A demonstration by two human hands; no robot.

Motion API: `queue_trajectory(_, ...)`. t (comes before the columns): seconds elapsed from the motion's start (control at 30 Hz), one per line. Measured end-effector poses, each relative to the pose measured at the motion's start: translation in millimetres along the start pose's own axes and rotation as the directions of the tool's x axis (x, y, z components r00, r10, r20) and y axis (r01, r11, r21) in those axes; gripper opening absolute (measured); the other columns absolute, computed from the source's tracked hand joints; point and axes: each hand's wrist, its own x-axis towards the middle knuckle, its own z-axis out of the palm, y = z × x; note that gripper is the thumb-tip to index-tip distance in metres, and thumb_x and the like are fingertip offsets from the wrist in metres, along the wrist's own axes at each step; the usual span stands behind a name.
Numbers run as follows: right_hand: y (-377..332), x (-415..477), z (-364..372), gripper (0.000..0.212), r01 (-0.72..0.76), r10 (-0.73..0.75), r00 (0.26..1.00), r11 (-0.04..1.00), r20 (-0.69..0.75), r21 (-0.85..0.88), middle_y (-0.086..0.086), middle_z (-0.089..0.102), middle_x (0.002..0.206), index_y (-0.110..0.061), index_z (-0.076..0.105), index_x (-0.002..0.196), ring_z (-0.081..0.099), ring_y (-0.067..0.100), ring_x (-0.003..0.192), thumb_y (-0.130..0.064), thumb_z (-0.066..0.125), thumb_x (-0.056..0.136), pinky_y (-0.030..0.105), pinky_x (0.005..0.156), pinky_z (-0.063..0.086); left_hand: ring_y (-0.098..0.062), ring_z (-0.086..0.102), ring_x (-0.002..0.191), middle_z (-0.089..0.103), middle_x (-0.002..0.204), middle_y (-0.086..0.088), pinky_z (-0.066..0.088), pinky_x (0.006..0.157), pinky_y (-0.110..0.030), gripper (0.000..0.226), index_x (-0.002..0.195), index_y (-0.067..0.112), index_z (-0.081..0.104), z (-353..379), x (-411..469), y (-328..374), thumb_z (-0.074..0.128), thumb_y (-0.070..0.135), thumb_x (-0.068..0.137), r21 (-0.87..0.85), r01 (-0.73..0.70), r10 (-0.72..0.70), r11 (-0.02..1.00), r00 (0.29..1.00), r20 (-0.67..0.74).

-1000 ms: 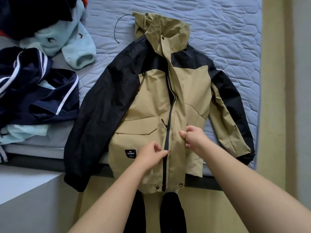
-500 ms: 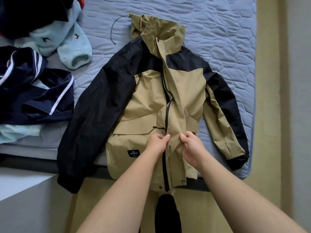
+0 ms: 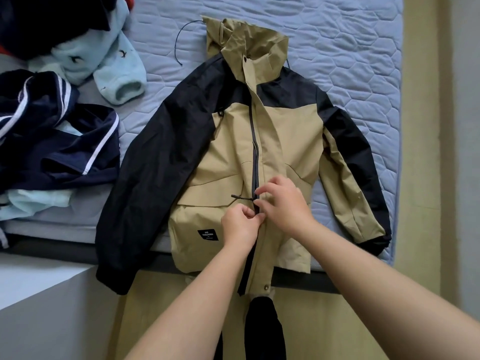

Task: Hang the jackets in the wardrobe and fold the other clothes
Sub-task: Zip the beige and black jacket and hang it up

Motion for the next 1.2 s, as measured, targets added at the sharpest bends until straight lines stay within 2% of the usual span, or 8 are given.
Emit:
queue_trajectory(0.23, -19, 28, -2, 0.005, 0.287, -0.204, 0.937, 0.912, 0.283, -0.294, -0.004, 0.051, 0.090, -0.020, 0.055, 0.089, 0.054, 0.021, 0.091, -0.025, 0.054, 0.089, 0.032, 0.072, 0.037, -0.006, 0.042, 0.054, 0.052, 0.062, 0.008, 0.031, 0.046, -0.014, 0.031, 0.063, 0.016, 0.050, -7, 2, -4, 0.077, 0.025, 0.077, -0.108, 0.089, -0.086, 0.990, 0.996, 0.036)
queue_trajectory(0.33, -24, 33, -3, 0.014, 0.204, -0.112, 0.950, 0.929, 0.292, -0.310, 0.008, 0.059, 0.089, -0.011, 0.045, 0.089, 0.054, 0.029, 0.080, -0.020, 0.039, 0.097, 0.036, 0.065, 0.038, -0.006, 0.046, 0.057, 0.054, 0.064, 0.007, 0.033, 0.049, -0.016, 0.029, 0.064, 0.016, 0.052, -7, 1, -6, 0.076, 0.025, 0.078, -0.089, 0.094, -0.091, 0.992, 0.995, 0.034)
queue_trajectory(0.5, -27, 45, -18, 0.013, 0.131, -0.056, 0.928, 0.975, 0.368, -0.181, 0.012, 0.068, 0.086, -0.008, 0.060, 0.082, 0.062, 0.028, 0.083, -0.003, 0.049, 0.088, 0.038, 0.075, 0.052, -0.005, 0.047, 0.056, 0.054, 0.065, 0.007, 0.032, 0.047, -0.017, 0.026, 0.068, 0.018, 0.052, -7, -6, -13, 0.074, 0.026, 0.080, -0.018, 0.081, -0.080, 0.997, 0.996, 0.032)
queue_trajectory(0.67, -31, 74, -28, 0.015, -0.032, 0.046, 0.990, 0.994, 0.135, -0.104, 0.008, 0.067, 0.090, -0.007, 0.065, 0.092, 0.062, 0.025, 0.085, -0.009, 0.051, 0.095, 0.035, 0.076, 0.053, -0.006, 0.048, 0.059, 0.054, 0.070, 0.006, 0.032, 0.048, -0.018, 0.027, 0.070, 0.018, 0.049, -13, -8, -21, 0.071, 0.027, 0.083, 0.072, 0.041, -0.045, 0.997, 0.998, 0.049)
queue_trajectory(0.77, -35, 78, -30, 0.014, 0.006, 0.003, 0.992, 0.998, 0.126, -0.069, 0.004, 0.065, 0.086, -0.009, 0.066, 0.090, 0.062, 0.022, 0.084, -0.011, 0.052, 0.095, 0.029, 0.075, 0.050, -0.009, 0.050, 0.064, 0.055, 0.073, 0.006, 0.037, 0.052, -0.021, 0.026, 0.072, 0.021, 0.047, -20, -1, -20, 0.069, 0.028, 0.083, 0.175, 0.010, -0.028, 0.985, 0.995, 0.101)
queue_trajectory(0.93, -38, 71, -28, 0.016, 0.055, -0.055, 0.995, 0.998, 0.087, 0.005, 0.004, 0.064, 0.079, -0.005, 0.067, 0.085, 0.064, 0.023, 0.079, -0.002, 0.052, 0.091, 0.035, 0.077, 0.053, -0.018, 0.056, 0.087, 0.060, 0.093, 0.003, 0.044, 0.071, -0.029, 0.022, 0.091, 0.021, 0.054, -25, 33, 23, 0.068, 0.035, 0.083, 0.142, -0.083, 0.072, 0.986, 0.994, 0.082)
queue_trajectory(1.07, -36, 78, -36, 0.017, -0.023, 0.023, 1.000, 0.998, -0.004, 0.058, 0.007, 0.067, 0.084, -0.007, 0.069, 0.089, 0.063, 0.024, 0.082, -0.005, 0.052, 0.092, 0.039, 0.080, 0.053, -0.022, 0.055, 0.076, 0.060, 0.084, 0.000, 0.041, 0.064, -0.027, 0.024, 0.069, 0.022, 0.050, -25, 51, 41, 0.067, 0.029, 0.085, 0.213, -0.106, 0.097, 0.971, 0.994, 0.049)
queue_trajectory(1.2, -42, 91, -47, 0.020, -0.083, 0.089, 0.992, 0.994, -0.088, 0.067, 0.009, 0.066, 0.086, -0.008, 0.070, 0.090, 0.062, 0.026, 0.083, -0.007, 0.051, 0.093, 0.042, 0.080, 0.053, -0.019, 0.055, 0.071, 0.060, 0.082, -0.001, 0.045, 0.062, -0.028, 0.027, 0.067, 0.023, 0.048, -31, 43, 16, 0.067, 0.030, 0.085, 0.290, -0.071, 0.058, 0.954, 0.997, 0.051)
